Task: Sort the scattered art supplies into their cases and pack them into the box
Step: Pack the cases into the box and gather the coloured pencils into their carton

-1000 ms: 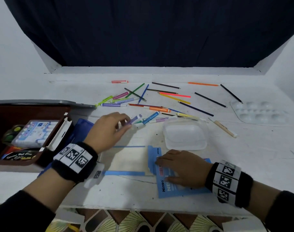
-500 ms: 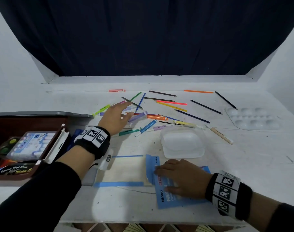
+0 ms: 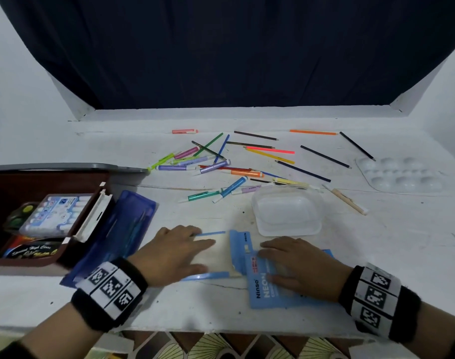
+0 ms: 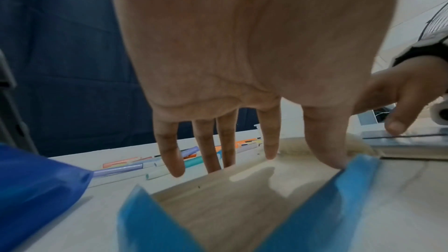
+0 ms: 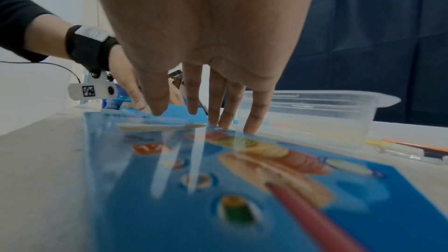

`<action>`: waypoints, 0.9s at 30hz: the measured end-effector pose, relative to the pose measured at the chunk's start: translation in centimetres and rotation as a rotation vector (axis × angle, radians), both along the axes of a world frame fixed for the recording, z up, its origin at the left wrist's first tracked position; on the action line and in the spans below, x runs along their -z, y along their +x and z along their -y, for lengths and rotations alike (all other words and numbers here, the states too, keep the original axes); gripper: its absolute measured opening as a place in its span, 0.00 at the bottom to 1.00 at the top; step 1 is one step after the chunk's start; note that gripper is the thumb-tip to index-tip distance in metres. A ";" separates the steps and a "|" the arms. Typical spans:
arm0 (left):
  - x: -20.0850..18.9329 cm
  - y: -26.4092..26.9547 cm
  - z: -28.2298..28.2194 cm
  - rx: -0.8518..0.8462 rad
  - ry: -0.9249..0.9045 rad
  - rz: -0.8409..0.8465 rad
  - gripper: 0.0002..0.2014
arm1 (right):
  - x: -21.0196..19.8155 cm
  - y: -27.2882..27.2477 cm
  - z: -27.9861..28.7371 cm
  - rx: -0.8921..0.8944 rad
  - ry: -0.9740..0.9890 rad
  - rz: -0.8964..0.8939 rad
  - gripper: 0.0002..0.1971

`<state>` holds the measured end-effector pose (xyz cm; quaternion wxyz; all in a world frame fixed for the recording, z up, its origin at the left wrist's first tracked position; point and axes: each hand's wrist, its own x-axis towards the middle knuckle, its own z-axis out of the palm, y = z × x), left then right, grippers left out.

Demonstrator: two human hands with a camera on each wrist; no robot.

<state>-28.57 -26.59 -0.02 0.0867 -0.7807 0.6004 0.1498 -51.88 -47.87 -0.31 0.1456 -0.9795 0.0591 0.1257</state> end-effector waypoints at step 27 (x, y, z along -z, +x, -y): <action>0.5 -2.6 -2.8 -0.254 -0.261 -0.274 0.11 | -0.3 1.0 -0.4 0.051 0.026 0.023 0.48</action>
